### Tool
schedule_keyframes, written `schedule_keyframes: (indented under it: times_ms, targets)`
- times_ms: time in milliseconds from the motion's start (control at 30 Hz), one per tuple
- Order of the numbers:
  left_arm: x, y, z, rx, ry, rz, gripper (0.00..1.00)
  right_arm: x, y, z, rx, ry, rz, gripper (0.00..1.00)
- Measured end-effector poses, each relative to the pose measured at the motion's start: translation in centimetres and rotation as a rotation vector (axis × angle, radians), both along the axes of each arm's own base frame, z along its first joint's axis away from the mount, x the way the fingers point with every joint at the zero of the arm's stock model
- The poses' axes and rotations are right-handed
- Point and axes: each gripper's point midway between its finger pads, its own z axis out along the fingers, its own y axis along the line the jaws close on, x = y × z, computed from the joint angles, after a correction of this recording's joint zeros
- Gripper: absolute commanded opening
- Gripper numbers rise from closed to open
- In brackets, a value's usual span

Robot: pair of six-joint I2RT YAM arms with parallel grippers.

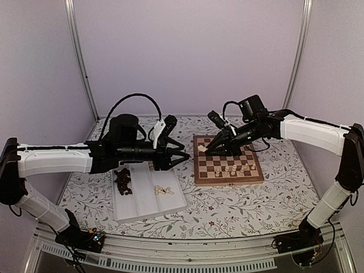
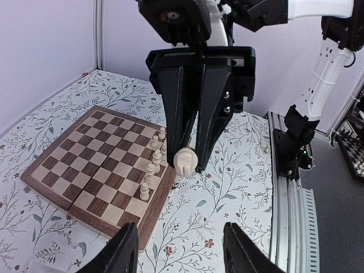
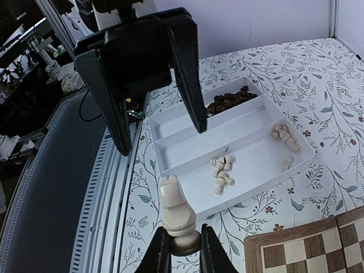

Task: Set up the chess pieces on the board
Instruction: Place the chess piece on the chessboard.

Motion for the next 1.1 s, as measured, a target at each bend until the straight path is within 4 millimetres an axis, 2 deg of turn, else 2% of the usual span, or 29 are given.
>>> schedule_keyframes:
  times_ms: [167, 300, 400, 667, 833, 867, 1000, 1100]
  targets:
    - [0.5, -2.7, -0.3, -0.009, 0.011, -0.032, 0.56, -1.4, 0.0, 0.9, 0.05, 0.043, 0.043, 0.05]
    - [0.9, -3.9, 0.2, -0.03, 0.033, -0.046, 0.52, -1.9, 0.0, 1.5, 0.073, 0.045, 0.058, 0.05]
    - [0.9, -4.5, 0.6, -0.042, 0.049, -0.066, 0.44, -2.0, -0.1, 1.6, 0.079, 0.042, 0.061, 0.06]
    - [0.2, -5.9, 1.0, -0.063, 0.098, -0.146, 0.13, -2.2, -0.3, 0.9, 0.069, 0.049, 0.055, 0.06]
    - [0.0, -6.3, 0.8, -0.063, 0.118, -0.164, 0.05, -2.1, -0.6, 0.6, 0.055, 0.054, 0.039, 0.07]
    - [0.1, -6.4, 0.8, -0.062, 0.116, -0.166, 0.03, -2.1, -0.7, 0.5, 0.054, 0.055, 0.037, 0.09]
    - [0.2, -6.5, 0.7, -0.059, 0.12, -0.164, 0.01, -2.0, -0.8, 0.4, 0.047, 0.05, 0.028, 0.34]
    - [0.4, -6.6, 0.3, -0.044, 0.125, -0.153, 0.01, -1.9, -1.3, 0.2, 0.038, 0.036, 0.012, 0.43]
